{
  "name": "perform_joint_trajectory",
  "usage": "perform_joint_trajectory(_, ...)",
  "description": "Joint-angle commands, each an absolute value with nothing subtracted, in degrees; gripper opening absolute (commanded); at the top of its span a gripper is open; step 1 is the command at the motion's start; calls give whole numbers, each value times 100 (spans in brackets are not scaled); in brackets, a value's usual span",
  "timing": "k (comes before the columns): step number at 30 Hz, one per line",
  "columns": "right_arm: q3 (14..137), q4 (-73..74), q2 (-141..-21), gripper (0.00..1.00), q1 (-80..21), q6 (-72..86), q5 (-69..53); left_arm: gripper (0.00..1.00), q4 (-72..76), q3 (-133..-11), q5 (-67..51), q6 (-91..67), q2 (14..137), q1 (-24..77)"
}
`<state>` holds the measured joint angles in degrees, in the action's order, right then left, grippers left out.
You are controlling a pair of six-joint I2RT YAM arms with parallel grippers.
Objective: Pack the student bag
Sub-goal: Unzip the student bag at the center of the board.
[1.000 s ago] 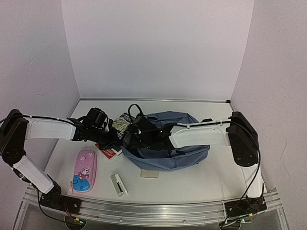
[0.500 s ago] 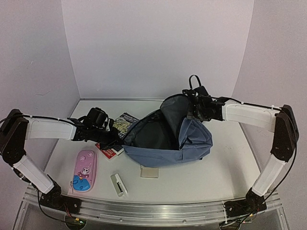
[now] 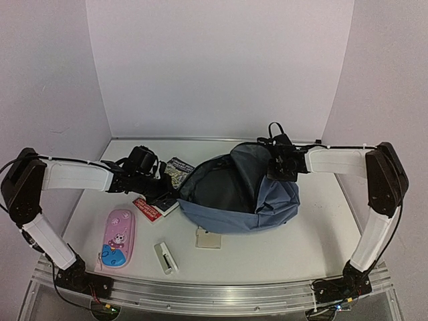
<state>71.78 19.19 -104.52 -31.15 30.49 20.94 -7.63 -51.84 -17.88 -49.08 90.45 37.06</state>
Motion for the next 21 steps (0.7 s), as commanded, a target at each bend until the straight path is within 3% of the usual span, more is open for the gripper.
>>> perform_joint_trajectory(1,6820,1998,-10130,0,-2634,3175,2331,0,-794,-6055,-1857,-4718,9660,3861)
perform_joint_trajectory(7,6386,1913,-9728,4,-2300,3224,2181,0,-699,-7043,-2014,-4635,10728,3955)
perform_joint_trajectory(9,6282,1915,-9635,15,-2220,3274,2201,0,-838,-7306,-1919,-4636,10979,3947)
perform_joint_trajectory(15,5881,2020,-8810,63,-2069,3494,2543,0,-1151,-7667,-1765,-4526,11216,3945)
perform_joint_trajectory(21,5832,2311,-7941,81,-1968,3606,2877,0,-1163,-7688,-1794,-4429,11130,3938)
